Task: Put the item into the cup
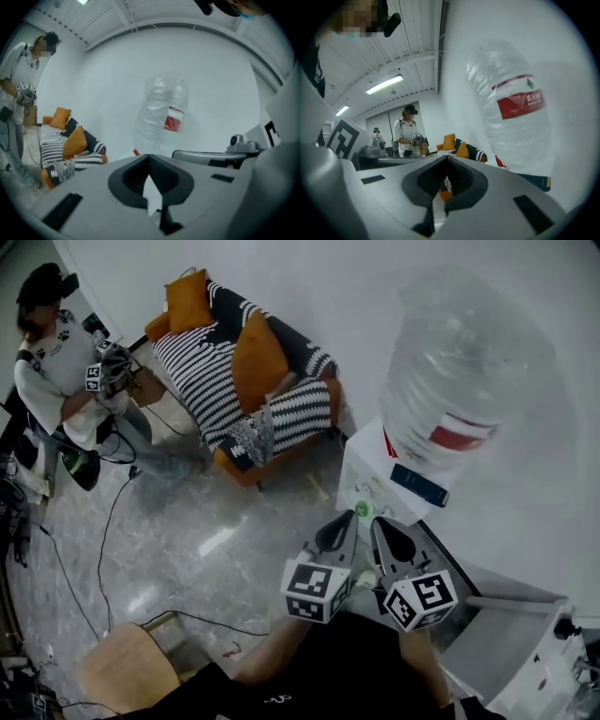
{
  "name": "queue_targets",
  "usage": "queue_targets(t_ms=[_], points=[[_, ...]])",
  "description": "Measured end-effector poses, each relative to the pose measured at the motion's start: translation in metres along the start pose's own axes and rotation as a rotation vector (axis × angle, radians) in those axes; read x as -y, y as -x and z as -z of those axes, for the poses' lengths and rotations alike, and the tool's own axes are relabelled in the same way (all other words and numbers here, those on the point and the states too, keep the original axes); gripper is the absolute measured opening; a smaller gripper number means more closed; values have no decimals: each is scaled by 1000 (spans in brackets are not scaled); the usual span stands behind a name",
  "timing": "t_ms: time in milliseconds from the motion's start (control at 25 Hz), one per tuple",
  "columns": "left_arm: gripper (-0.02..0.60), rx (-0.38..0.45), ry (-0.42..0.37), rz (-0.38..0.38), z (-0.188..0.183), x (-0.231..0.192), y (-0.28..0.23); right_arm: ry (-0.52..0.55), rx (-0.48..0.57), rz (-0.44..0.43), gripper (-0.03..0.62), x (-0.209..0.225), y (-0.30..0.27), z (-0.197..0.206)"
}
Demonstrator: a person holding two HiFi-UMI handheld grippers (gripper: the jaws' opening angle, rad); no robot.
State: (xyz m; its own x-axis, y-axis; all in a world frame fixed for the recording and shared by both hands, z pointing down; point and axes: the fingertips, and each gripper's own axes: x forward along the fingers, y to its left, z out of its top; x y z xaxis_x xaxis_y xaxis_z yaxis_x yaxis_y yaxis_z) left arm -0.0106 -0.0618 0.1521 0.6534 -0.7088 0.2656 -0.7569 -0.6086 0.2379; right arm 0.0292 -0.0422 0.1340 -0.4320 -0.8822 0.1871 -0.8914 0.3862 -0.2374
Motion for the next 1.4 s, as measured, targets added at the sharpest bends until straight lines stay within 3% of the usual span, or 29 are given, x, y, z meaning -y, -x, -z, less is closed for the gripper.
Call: queue_targets(t_ms=[160, 400, 1400], points=[[14, 40, -81, 15, -22, 11, 4, 34, 51, 15, 11, -2, 5, -19], [14, 59, -108, 41, -31, 22, 0, 40, 76, 63, 9, 10, 14, -25], [14, 84, -117, 53, -31, 25, -5, 79, 91, 53, 10, 12, 10, -27]])
